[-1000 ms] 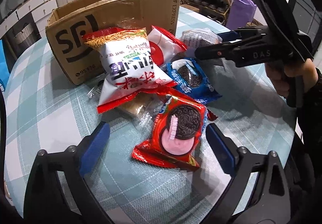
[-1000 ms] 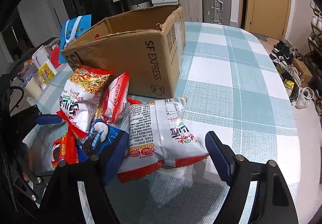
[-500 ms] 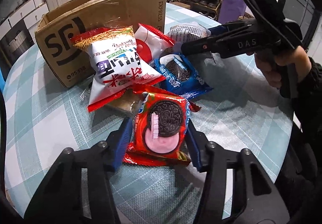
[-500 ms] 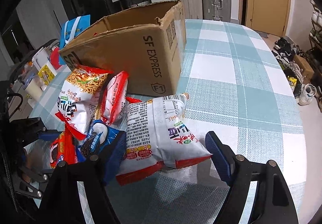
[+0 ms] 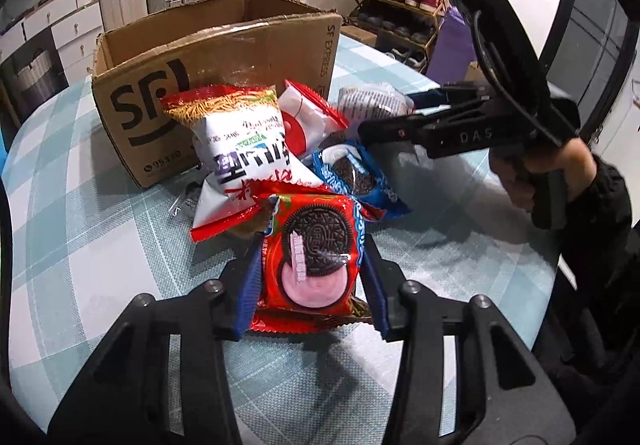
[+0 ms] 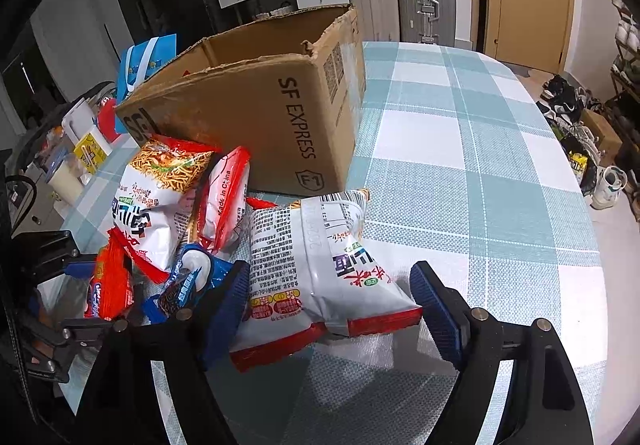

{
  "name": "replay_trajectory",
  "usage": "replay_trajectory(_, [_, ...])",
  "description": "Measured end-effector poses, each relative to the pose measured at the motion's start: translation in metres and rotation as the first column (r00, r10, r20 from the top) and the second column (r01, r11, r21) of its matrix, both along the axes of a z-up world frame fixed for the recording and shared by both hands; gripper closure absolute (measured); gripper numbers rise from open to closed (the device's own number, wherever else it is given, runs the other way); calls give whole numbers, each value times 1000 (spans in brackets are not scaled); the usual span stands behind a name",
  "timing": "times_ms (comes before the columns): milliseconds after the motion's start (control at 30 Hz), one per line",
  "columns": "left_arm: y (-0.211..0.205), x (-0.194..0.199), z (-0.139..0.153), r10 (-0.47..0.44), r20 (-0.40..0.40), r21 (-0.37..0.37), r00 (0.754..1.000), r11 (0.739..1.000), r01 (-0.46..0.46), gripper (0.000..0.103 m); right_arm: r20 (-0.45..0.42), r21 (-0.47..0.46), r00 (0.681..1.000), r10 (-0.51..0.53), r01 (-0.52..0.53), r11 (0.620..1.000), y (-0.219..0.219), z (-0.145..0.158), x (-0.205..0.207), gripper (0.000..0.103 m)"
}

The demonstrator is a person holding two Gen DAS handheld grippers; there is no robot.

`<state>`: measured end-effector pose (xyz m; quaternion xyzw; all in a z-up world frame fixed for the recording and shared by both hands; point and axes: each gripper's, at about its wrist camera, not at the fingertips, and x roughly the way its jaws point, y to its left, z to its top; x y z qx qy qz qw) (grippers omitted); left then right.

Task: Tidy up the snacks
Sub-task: 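Grasp the red Oreo pack with the left gripper while the right grasps a white noodle bag, then carry both held packs into the cardboard box and open both grippers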

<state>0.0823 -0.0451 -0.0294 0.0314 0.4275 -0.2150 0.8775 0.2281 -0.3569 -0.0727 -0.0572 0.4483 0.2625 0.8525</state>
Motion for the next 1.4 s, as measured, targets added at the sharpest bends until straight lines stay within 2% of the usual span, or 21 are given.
replay_trajectory(133, [5,1,5,29,10,-24,1000,999,-29,61,8,7,1000,5,-5,1000,1,0,-1,22])
replay_trajectory(333, [17,2,11,60,19,-47,998,997,-59,61,11,-1,999,41,-41,999,2,2,-5,35])
replay_trajectory(533, [26,-5,19,77,36,-62,996,995,-75,61,21,24,999,47,-48,999,-11,13,-7,41])
replay_trajectory(1000, [60,-21,58,188,97,-120,977,977,-176,61,116,147,993,26,-43,988,-32,63,-25,42])
replay_trajectory(1400, [73,-6,89,299,133,-138,945,950,-282,61,166,266,986,-6,-38,963,-31,91,-38,42])
